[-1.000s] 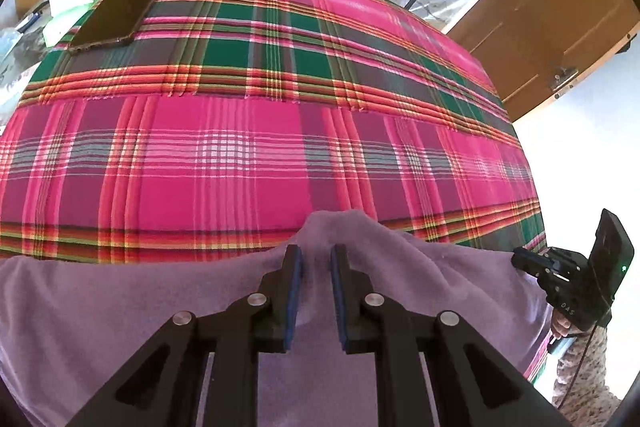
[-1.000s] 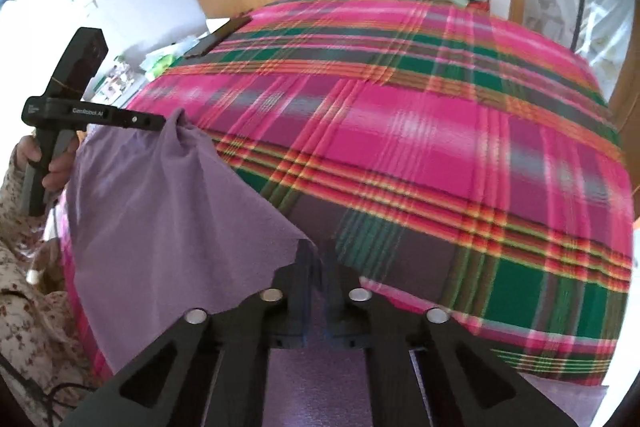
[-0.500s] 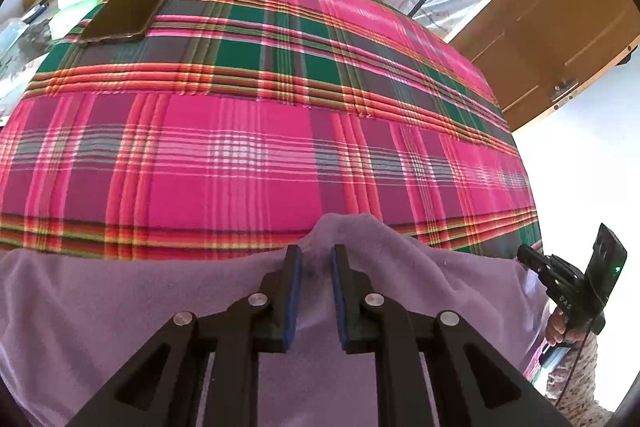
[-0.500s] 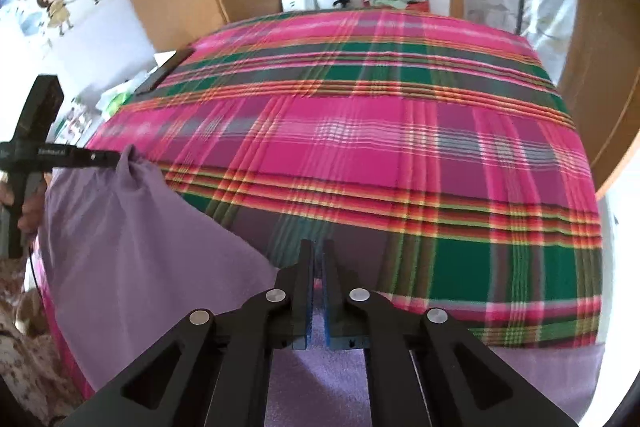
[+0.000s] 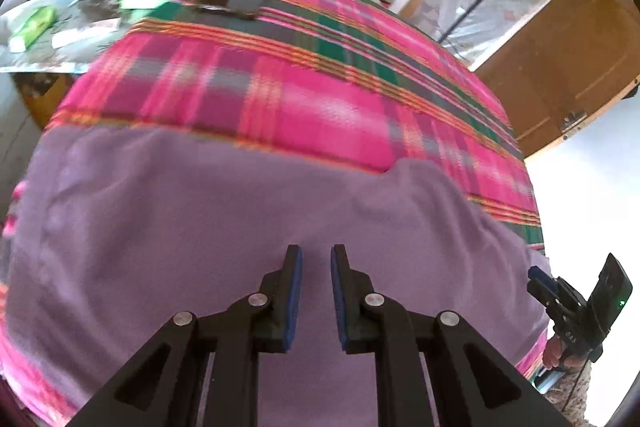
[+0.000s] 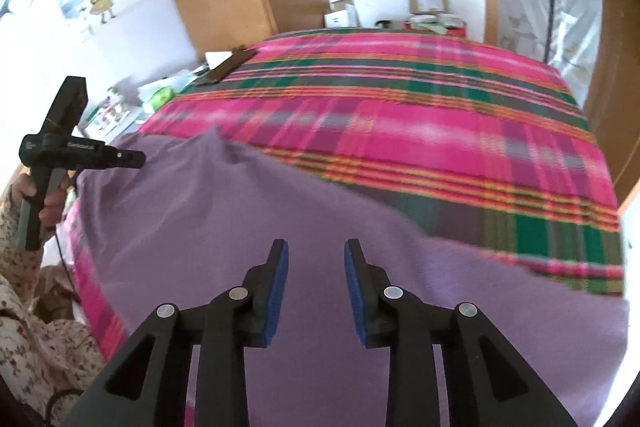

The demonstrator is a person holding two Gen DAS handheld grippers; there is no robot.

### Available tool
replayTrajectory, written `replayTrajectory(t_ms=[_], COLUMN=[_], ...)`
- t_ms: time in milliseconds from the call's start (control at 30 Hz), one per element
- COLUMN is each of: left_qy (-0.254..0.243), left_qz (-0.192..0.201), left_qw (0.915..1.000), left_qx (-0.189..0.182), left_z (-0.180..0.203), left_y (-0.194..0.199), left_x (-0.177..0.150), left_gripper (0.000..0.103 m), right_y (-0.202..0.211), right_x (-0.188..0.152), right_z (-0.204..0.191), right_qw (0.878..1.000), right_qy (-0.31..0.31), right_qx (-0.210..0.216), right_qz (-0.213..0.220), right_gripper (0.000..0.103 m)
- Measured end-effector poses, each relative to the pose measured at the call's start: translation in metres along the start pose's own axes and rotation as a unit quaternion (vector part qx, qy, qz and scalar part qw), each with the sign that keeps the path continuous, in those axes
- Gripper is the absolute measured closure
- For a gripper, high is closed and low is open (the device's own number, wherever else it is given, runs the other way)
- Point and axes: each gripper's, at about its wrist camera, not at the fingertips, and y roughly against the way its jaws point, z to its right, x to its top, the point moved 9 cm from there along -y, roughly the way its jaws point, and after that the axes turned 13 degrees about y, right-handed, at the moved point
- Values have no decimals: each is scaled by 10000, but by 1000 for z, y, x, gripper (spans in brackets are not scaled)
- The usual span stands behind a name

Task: Fold clothes
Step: 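Open the right gripper and release the purple fabric while the left gripper holds, then move the right gripper to the purple garment's folded ribbed edge and grasp it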

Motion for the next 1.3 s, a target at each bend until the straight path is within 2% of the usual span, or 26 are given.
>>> replayTrajectory(t_ms=[67,200,267,600,667,800,967,1067,1167,1200,1267,1300], left_qy=[100,360,426,750,714,828,942,1054,1095,1118,1305,1389], left_qz=[76,129,222,485,547,611,707,728,775,803,1016,996], left_qw=[9999,9993,9988,9948,9951,9933,9903,9876,9861,9856,9842,9830], left_qx=[82,-37,-118,-494,-407,-524,-735,-908,-981,-979,-640,-675], left_z=[-17,-44,-53,-94,-101,-117,-134,-140,-147,-150,-165,-170], left_y=[7,19,27,50,54,64,77,81,86,88,92,92], left_x=[-5,-15,-18,-29,-31,-34,-38,-39,-40,-40,-37,-37], left_gripper=[88,88,88,88,88,89,89,89,91,91,85,85], right_y=[-4,-15,-14,1,3,8,-2,-19,-37,-44,-58,-64], right_x=[-5,-20,-29,-48,-48,-33,8,34,53,58,67,71], right_z=[-14,-39,-46,-51,-52,-67,-119,-160,-195,-208,-233,-245], right_qw=[9999,9988,9980,9971,9965,9965,9941,9918,9871,9852,9820,9805], right_qy=[133,415,520,118,-6,-47,735,1130,1497,1618,1804,1878], right_qx=[8,-17,-183,-731,-820,-839,-745,-401,-230,-139,106,199], right_qz=[-39,-248,-306,-179,-163,44,299,446,526,545,547,548], right_gripper=[73,72,71,66,65,65,64,64,64,64,64,64])
